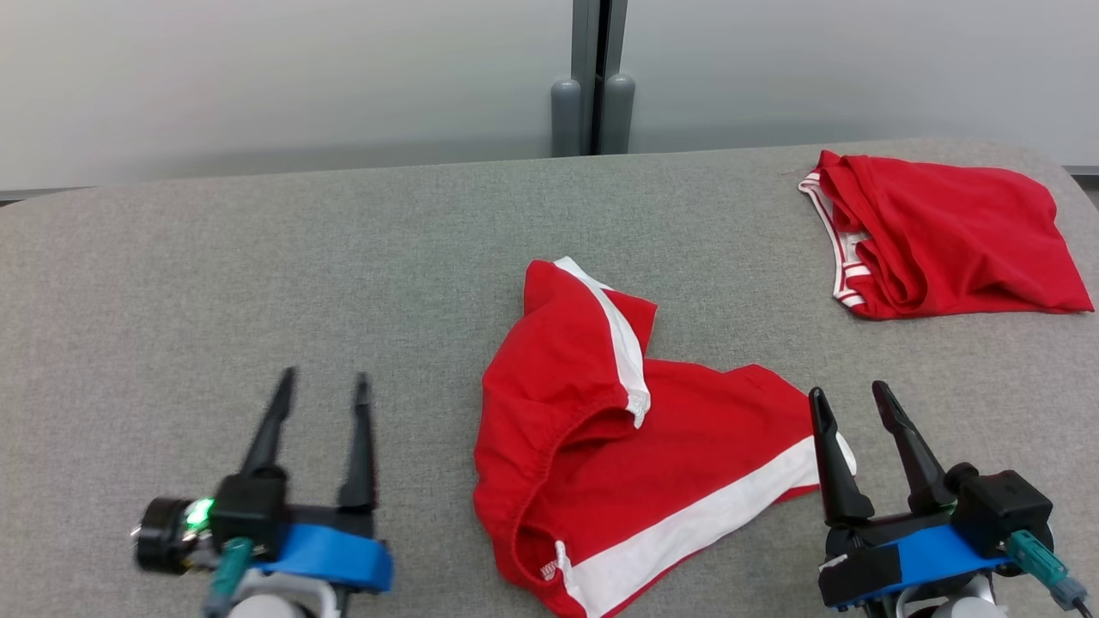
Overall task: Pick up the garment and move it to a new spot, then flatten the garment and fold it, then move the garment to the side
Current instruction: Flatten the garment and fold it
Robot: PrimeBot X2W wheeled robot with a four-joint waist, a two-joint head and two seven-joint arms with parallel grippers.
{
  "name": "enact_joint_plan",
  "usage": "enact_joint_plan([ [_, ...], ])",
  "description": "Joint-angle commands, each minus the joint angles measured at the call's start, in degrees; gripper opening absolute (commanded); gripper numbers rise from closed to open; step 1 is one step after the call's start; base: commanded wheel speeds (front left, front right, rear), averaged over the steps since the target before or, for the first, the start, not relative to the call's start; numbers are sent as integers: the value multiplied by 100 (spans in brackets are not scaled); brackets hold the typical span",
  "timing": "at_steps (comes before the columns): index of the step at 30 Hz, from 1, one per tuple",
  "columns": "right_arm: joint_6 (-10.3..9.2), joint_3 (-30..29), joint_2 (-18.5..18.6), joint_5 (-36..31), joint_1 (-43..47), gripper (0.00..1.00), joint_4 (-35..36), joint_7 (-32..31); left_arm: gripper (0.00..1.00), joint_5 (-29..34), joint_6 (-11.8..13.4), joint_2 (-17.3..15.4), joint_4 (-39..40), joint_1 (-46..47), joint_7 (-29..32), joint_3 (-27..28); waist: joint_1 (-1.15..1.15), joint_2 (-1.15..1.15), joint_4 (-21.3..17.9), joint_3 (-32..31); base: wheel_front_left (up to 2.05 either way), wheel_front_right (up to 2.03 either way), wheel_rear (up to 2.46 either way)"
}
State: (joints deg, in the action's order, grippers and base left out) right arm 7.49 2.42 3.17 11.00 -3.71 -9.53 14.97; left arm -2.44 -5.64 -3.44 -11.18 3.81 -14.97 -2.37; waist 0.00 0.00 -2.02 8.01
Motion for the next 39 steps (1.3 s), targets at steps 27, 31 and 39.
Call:
enact_joint_plan([
  [27, 1, -107, -25, -39, 101, 100, -101, 29, 100, -996, -134, -1427, 833, 85, 3924, -3625, 0, 0, -384, 3, 0, 0, 0],
  [31, 1, -124, -25, -49, 88, 100, -87, 30, 100, -1078, -91, -1586, 922, -96, 4422, -3649, 0, 0, -422, 44, 0, 0, 0],
  [39, 1, -89, -25, -41, 47, 100, -118, 30, 51, -1241, -32, -1548, 729, -234, 4572, -3665, 0, 0, -471, 70, 0, 0, 0],
])
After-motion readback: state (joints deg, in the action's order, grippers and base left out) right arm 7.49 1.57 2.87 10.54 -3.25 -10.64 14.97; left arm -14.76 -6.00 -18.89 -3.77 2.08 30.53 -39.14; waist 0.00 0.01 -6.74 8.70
